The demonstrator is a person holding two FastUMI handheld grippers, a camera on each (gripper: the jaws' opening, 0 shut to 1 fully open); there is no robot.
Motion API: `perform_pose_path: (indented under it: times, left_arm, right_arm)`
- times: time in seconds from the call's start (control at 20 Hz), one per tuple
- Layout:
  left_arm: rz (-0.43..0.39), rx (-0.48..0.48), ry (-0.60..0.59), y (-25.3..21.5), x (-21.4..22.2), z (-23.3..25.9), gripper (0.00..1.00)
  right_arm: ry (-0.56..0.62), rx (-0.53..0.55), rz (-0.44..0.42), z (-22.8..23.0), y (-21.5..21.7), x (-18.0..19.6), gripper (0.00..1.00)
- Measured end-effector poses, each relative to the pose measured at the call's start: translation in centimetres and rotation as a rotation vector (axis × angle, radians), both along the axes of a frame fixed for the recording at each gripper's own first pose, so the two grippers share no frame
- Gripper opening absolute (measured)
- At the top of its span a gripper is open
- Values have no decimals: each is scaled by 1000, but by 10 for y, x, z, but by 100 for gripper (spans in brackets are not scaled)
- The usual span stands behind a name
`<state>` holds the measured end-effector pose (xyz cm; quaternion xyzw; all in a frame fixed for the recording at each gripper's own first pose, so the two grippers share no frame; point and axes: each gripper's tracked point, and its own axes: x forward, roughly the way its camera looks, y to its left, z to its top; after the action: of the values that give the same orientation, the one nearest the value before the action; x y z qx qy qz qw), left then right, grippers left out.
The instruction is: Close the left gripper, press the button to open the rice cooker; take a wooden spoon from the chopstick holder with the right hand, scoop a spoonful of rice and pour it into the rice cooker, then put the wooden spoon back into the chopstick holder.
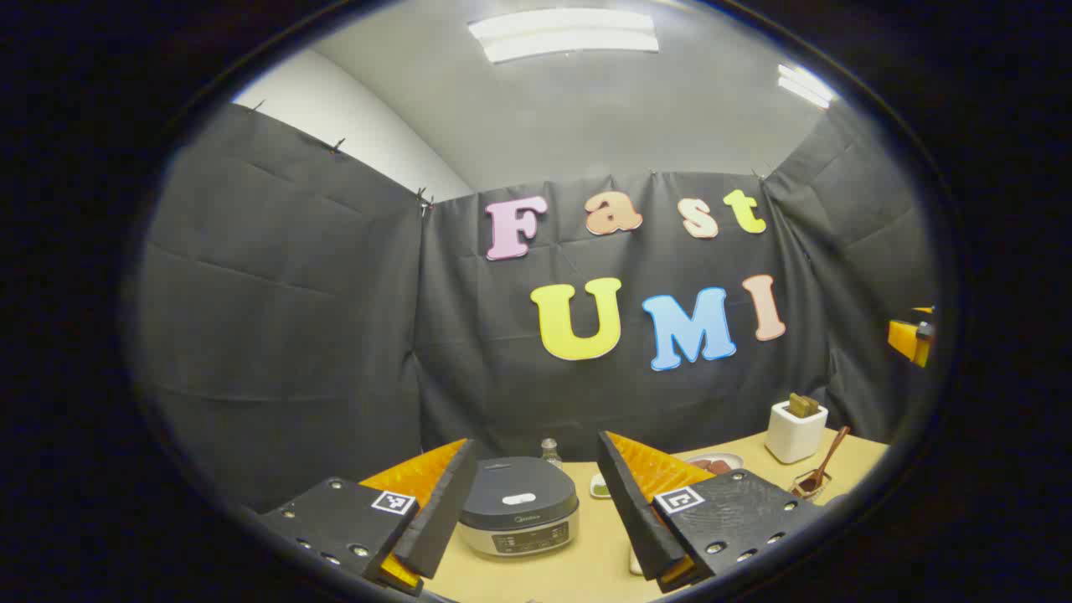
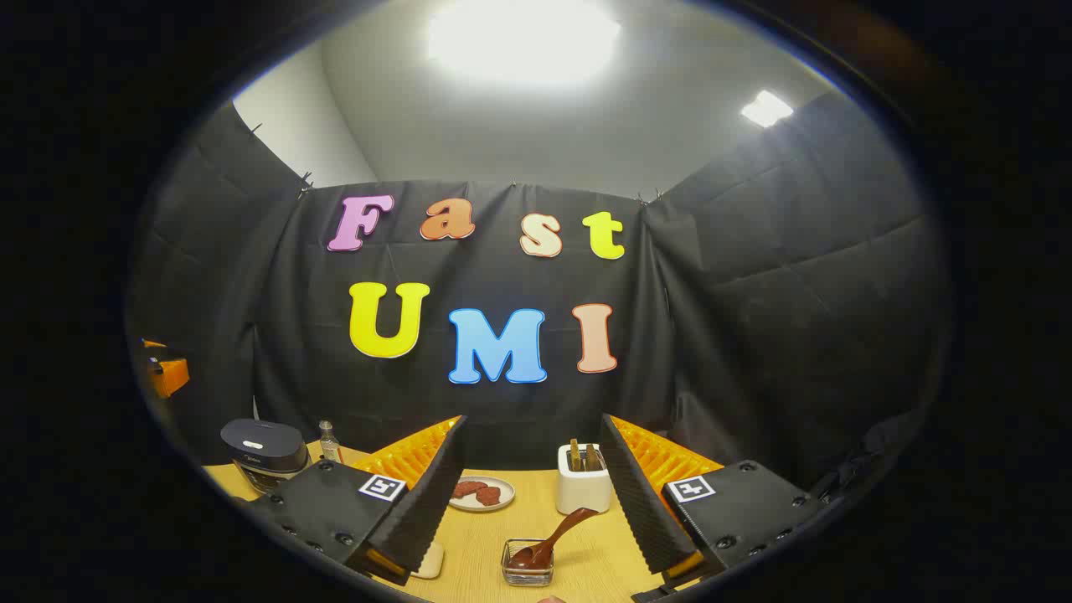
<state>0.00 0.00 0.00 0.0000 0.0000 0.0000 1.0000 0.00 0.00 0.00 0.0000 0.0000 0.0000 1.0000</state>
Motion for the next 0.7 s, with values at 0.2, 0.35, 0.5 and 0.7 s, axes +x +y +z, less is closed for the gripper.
perform_pose_path:
  times: [0.2,0.35,0.5,0.7]
  left_arm:
    - [-2,-6,4,-1,1,-1,87]
    - [0,-10,8,-1,3,-2,87]
    - [1,-6,7,-2,4,-4,87]
    - [-1,-17,15,-5,4,-7,87]
  right_arm:
    - [4,3,-8,-3,-2,-1,98]
    - [12,7,-12,-5,-4,-2,96]
    - [7,2,-18,-5,-7,0,97]
    - [10,3,-27,-7,-9,1,97]
